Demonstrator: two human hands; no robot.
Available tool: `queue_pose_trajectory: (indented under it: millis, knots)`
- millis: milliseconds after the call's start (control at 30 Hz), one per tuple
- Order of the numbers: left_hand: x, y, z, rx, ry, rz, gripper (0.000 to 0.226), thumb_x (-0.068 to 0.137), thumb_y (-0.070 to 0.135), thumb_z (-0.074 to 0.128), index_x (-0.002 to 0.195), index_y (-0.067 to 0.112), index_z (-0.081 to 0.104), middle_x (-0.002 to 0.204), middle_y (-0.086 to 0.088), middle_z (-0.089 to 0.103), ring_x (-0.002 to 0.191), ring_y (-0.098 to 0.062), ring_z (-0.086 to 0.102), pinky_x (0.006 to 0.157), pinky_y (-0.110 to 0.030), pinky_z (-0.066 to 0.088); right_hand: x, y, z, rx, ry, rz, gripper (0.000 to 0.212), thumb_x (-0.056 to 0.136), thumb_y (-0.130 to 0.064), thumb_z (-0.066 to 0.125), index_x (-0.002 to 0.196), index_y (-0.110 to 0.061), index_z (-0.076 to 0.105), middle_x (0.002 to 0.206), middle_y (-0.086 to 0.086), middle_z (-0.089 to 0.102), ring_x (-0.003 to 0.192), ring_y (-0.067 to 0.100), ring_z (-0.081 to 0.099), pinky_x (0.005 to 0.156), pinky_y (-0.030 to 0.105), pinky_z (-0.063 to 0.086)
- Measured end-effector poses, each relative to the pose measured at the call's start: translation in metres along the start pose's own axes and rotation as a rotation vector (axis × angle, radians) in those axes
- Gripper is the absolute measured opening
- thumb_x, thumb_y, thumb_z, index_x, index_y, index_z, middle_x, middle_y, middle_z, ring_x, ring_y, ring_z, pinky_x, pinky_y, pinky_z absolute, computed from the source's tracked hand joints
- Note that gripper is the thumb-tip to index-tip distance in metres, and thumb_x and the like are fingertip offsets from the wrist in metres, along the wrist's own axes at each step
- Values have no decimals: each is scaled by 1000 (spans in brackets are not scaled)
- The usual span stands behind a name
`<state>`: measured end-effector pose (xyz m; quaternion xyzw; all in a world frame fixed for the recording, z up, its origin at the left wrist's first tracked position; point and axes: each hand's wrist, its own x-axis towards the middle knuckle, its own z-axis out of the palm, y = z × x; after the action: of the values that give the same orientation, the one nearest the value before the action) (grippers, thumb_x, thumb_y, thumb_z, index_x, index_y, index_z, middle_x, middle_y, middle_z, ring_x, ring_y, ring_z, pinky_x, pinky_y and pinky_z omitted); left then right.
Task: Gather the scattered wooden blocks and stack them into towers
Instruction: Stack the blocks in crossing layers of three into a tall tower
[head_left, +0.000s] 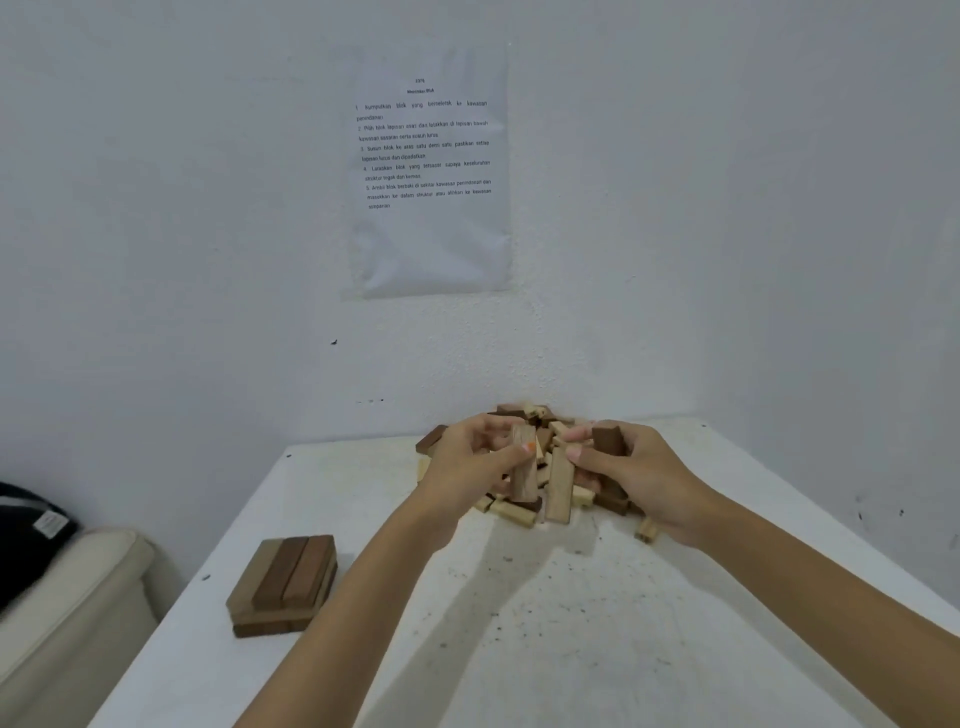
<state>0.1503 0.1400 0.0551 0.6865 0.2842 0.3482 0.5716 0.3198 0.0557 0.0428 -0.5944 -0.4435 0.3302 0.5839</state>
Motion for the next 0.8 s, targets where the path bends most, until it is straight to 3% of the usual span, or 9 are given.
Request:
queue_pose_trajectory:
  millis: [100, 300, 433, 567, 700, 800]
  knots:
    - [-20, -6, -3, 55, -67, -45, 28, 88, 5, 65, 115, 10, 63, 84, -7, 60, 77, -13, 67, 65, -28, 59, -15, 6, 8, 9, -3, 26, 17, 88, -8, 68, 105, -10, 68, 84, 7, 70, 77, 19, 63, 61, 16, 52]
    - [-53, -29, -6, 140, -101, -142, 24, 90, 6, 62, 112, 13, 62, 83, -6, 58, 79, -17, 63, 72, -33, 60, -38, 17, 21, -74, -55, 78, 18, 88, -7, 69, 106, -7, 67, 84, 9, 67, 60, 8, 61, 55, 19, 48]
    - [-65, -39, -8, 150, -116, -185, 18, 90, 6, 62, 106, 14, 62, 90, -13, 59, 83, -20, 63, 75, -35, 57, -48, 25, 32, -89, -62, 124, 23, 87, -2, 68, 109, -2, 65, 81, 6, 65, 53, 7, 61, 50, 18, 47]
    - [-69, -47, -11, 171, -120, -228, 22, 89, 9, 65, 111, 11, 63, 94, -16, 63, 85, -21, 65, 82, -36, 56, -52, 30, 43, -111, -91, 175, 25, 86, -4, 70, 110, -7, 63, 76, 9, 63, 52, 8, 60, 47, 19, 45]
    - [-71, -52, -17, 189, -117, -257, 25, 88, 15, 67, 113, 11, 64, 88, -6, 64, 73, -9, 61, 60, -18, 50, -54, 37, 51, -173, -88, 121, 21, 88, -4, 68, 107, -8, 61, 76, 8, 59, 48, 6, 55, 46, 20, 42]
    - [-74, -53, -20, 202, -129, -253, 27, 89, 18, 66, 115, 14, 64, 89, -1, 65, 70, -2, 60, 57, -14, 44, -55, 42, 53, -251, -85, 69, 18, 87, -8, 70, 102, -14, 62, 81, 5, 61, 54, 6, 58, 49, 18, 45]
